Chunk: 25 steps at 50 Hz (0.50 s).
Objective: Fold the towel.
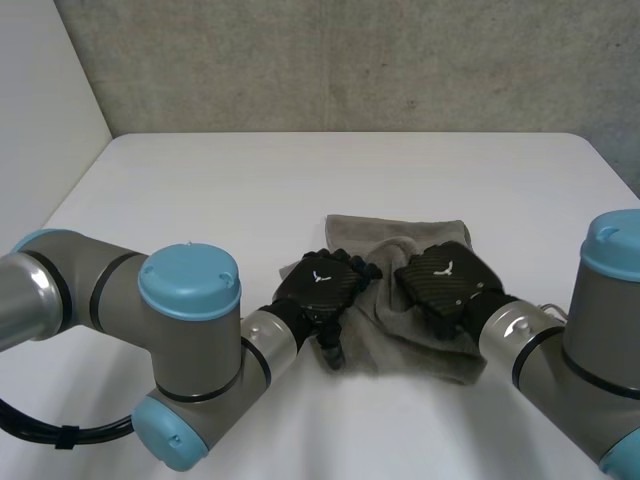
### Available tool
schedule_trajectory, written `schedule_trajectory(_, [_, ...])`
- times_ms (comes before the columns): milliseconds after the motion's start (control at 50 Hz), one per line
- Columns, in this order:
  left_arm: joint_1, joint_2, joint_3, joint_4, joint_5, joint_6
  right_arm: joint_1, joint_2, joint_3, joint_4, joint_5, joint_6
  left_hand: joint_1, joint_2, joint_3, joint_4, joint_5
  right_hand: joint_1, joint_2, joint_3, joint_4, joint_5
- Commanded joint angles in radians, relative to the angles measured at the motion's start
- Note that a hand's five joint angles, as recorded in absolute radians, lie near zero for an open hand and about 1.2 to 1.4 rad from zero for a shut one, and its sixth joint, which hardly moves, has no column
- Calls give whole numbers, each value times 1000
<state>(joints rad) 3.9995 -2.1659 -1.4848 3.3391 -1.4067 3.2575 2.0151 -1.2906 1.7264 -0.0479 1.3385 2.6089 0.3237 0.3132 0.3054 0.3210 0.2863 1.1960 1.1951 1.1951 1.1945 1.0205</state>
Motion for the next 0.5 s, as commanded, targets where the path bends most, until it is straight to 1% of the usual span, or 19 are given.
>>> schedule_trajectory(20, [-2,-11,0,-12,-3,1,-16,-9,7,-3,11,2,-84,-73,-66,-81,-221,-7,-6,-6,-6,-6])
schedule_trajectory(120, [-7,-32,1,-12,-3,2,-15,-10,9,-3,11,5,-55,-44,-36,-52,-192,-7,-6,-6,-6,-6])
schedule_trajectory(140, [-8,-44,4,-10,-3,4,-12,-9,10,-3,10,5,12,23,31,15,-125,-7,-6,-6,-6,-6])
schedule_trajectory(200, [-10,-55,9,-10,-3,4,-9,-9,12,-4,11,5,66,76,84,69,-71,-7,-6,-6,-6,-6])
schedule_trajectory(240, [-20,-84,20,-10,-3,4,-7,-7,13,-7,10,5,162,173,181,165,25,-7,-6,-6,-6,-6])
schedule_trajectory(360, [-37,-118,37,-10,-5,7,-7,-7,13,-9,10,5,198,209,216,201,61,-7,-6,-6,-6,-6])
schedule_trajectory(400, [-48,-135,50,-9,-5,7,-9,-6,13,-10,10,5,280,290,298,282,143,-7,-6,-6,-6,-6])
schedule_trajectory(420, [-48,-135,50,-9,-5,7,-9,-6,13,-10,10,5,280,291,299,283,143,-7,-6,-6,-6,-6])
schedule_trajectory(440, [-49,-140,61,-9,-6,5,-7,-6,13,-12,10,5,391,401,409,393,254,-7,-6,-6,-6,-6])
schedule_trajectory(460, [-50,-141,73,-7,-11,5,-9,-6,15,-12,10,5,546,556,564,549,409,-7,-6,-6,-6,-6])
schedule_trajectory(480, [-50,-141,73,-7,-11,5,-9,-6,15,-12,10,5,547,558,566,550,410,-7,-6,-6,-6,-6])
schedule_trajectory(500, [-50,-141,86,-9,-24,7,-10,-6,13,-13,10,7,696,706,714,698,559,-7,-6,-6,-6,-6])
